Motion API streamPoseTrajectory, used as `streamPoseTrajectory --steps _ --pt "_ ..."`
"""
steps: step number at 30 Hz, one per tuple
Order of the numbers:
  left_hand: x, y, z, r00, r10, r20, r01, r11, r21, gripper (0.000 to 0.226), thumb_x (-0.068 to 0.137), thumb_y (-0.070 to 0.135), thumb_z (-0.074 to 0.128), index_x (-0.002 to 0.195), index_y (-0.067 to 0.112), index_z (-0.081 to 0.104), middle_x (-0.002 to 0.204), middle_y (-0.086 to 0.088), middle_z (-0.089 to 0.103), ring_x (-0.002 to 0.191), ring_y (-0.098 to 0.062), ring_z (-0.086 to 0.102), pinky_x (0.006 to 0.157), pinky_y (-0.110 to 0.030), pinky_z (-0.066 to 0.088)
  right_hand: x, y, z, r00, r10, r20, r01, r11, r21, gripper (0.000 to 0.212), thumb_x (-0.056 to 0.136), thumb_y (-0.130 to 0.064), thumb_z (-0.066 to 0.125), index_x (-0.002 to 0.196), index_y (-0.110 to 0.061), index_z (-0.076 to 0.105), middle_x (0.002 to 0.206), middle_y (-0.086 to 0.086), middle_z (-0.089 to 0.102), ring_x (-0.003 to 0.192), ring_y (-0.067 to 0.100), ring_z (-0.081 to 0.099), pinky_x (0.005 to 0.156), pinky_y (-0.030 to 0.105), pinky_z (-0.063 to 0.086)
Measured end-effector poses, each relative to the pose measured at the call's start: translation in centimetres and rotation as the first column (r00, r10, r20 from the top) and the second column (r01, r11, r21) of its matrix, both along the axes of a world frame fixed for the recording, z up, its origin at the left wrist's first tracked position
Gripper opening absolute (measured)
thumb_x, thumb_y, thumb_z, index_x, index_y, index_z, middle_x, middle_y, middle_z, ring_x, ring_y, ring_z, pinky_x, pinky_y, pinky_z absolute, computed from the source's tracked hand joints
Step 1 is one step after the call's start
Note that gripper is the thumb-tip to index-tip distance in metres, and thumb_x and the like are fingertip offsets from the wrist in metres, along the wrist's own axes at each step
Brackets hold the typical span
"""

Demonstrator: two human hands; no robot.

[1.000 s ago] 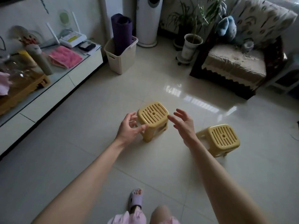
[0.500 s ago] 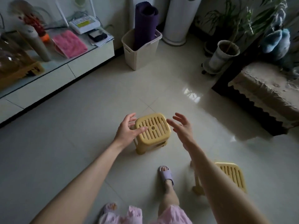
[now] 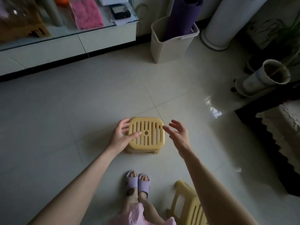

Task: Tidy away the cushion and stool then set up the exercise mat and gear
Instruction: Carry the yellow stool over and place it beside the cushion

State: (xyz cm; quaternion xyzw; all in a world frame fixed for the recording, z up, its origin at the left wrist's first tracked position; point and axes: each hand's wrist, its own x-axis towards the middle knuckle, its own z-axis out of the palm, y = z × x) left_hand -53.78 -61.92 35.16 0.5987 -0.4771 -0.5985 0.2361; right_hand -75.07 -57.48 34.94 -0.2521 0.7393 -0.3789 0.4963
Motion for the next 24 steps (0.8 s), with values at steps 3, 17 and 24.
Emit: streamPoseTrajectory --steps 3,17,24 --pt "-1.1 -1.0 -3.1 1.000 0.008 0.019 -0.008 1.000 0.019 0.072 0.075 0.015 0.077 0.137 0.012 0.040 0.134 -0.010 0.049 0.112 -0.017 0.050 0.082 -0.018 0.040 -1.5 -0.9 -3.7 1.000 0.021 0.011 -0.022 0.999 0.034 0.060 0.082 -0.022 0.072 0.136 -0.012 0.046 0.131 0.009 0.056 0.089 0.002 0.059 0.067 0.015 0.046" --pt "-2.5 -1.8 -29.6 0.995 0.073 0.064 -0.081 0.987 0.141 0.087 0.072 0.028 0.078 0.143 0.022 0.029 0.146 -0.005 0.037 0.127 -0.020 0.043 0.101 -0.038 0.041 -4.3 -1.8 -29.5 0.999 0.036 -0.001 -0.036 0.993 0.111 0.086 0.064 -0.046 0.081 0.137 -0.018 0.046 0.135 0.004 0.053 0.121 0.025 0.053 0.099 0.045 0.047" --pt "-2.1 -1.7 -42.2 0.979 0.148 0.137 -0.165 0.979 0.119 0.107 0.065 0.037 0.082 0.148 0.033 0.014 0.157 0.003 0.015 0.142 -0.014 0.018 0.108 -0.032 0.023 -5.1 -2.0 -40.3 0.995 0.034 -0.099 -0.032 0.999 0.023 0.101 0.056 -0.053 0.078 0.144 -0.028 0.035 0.147 -0.001 0.042 0.135 0.017 0.039 0.109 0.046 0.037"
